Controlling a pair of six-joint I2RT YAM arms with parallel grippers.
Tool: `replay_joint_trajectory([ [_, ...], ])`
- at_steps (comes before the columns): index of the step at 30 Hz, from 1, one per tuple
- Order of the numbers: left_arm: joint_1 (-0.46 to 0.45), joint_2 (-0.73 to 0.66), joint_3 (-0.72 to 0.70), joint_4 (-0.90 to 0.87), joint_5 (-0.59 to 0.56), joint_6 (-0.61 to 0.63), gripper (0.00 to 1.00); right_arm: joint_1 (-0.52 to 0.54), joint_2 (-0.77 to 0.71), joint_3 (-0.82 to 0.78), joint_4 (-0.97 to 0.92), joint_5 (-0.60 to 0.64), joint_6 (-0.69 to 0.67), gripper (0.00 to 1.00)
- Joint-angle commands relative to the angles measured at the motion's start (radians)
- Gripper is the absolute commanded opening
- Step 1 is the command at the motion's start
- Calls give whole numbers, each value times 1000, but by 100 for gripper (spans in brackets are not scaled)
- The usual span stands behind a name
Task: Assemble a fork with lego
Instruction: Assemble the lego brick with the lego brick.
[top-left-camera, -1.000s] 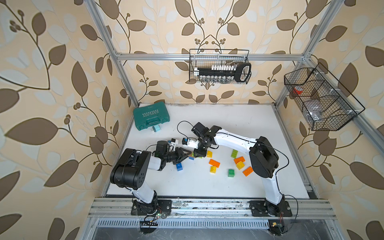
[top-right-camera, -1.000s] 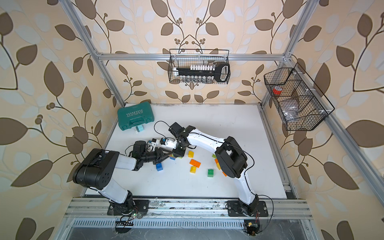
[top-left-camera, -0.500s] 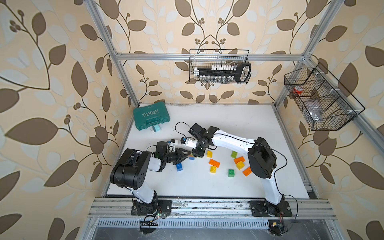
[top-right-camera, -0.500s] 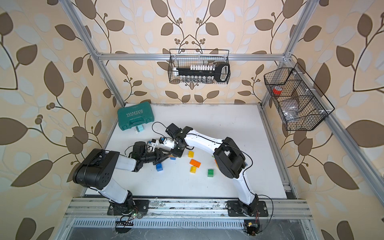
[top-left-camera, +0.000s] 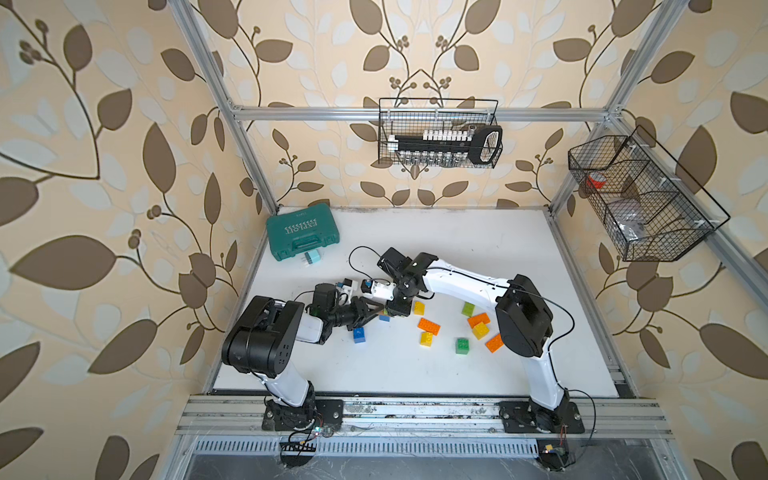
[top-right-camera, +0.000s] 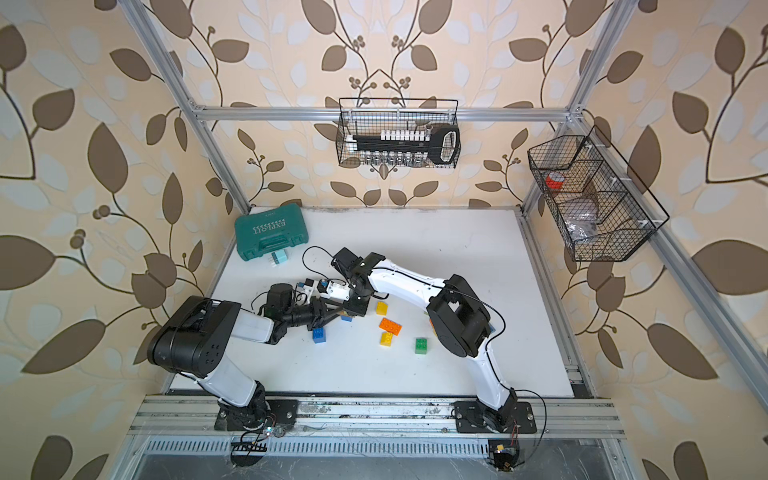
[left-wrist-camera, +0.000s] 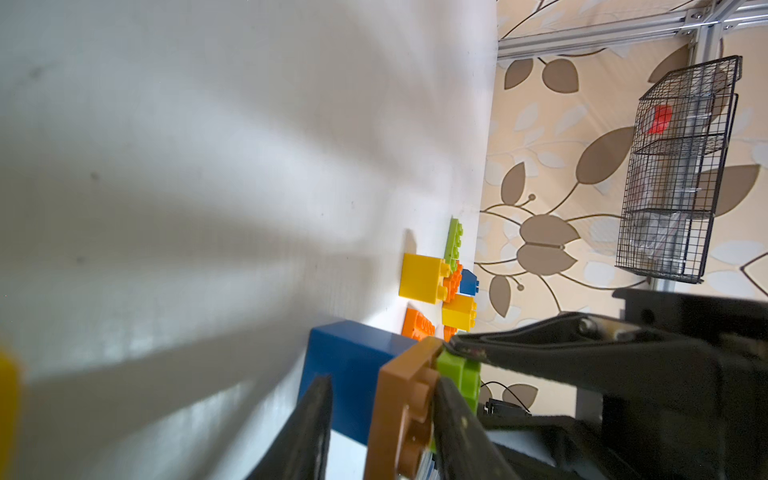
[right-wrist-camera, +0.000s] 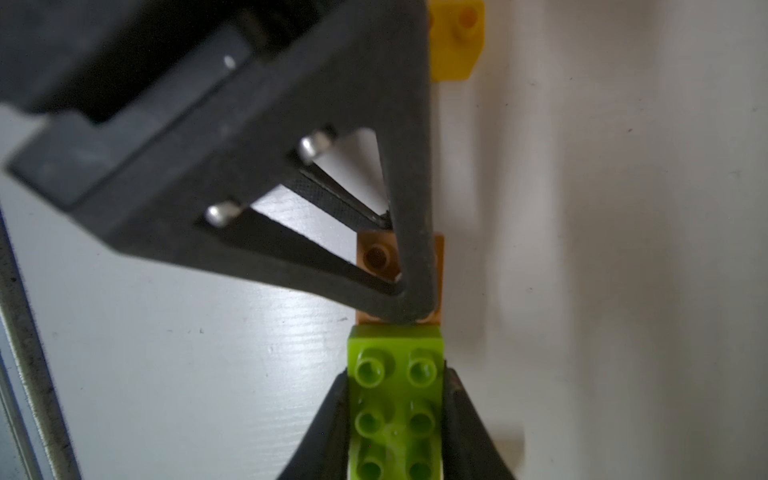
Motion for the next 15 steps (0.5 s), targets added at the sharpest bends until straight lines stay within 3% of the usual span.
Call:
replay_joint_trajectory([
  [1, -5, 27, -15, -9, -28, -1, 42, -3, 29, 3, -91, 6, 13, 22],
  [9, -5, 43, -17, 3, -27, -5, 42, 13, 6, -66, -37, 36, 40, 22],
  [15, -5, 51, -18, 16, -25, -7, 42, 37, 13, -81, -36, 21, -45, 24],
])
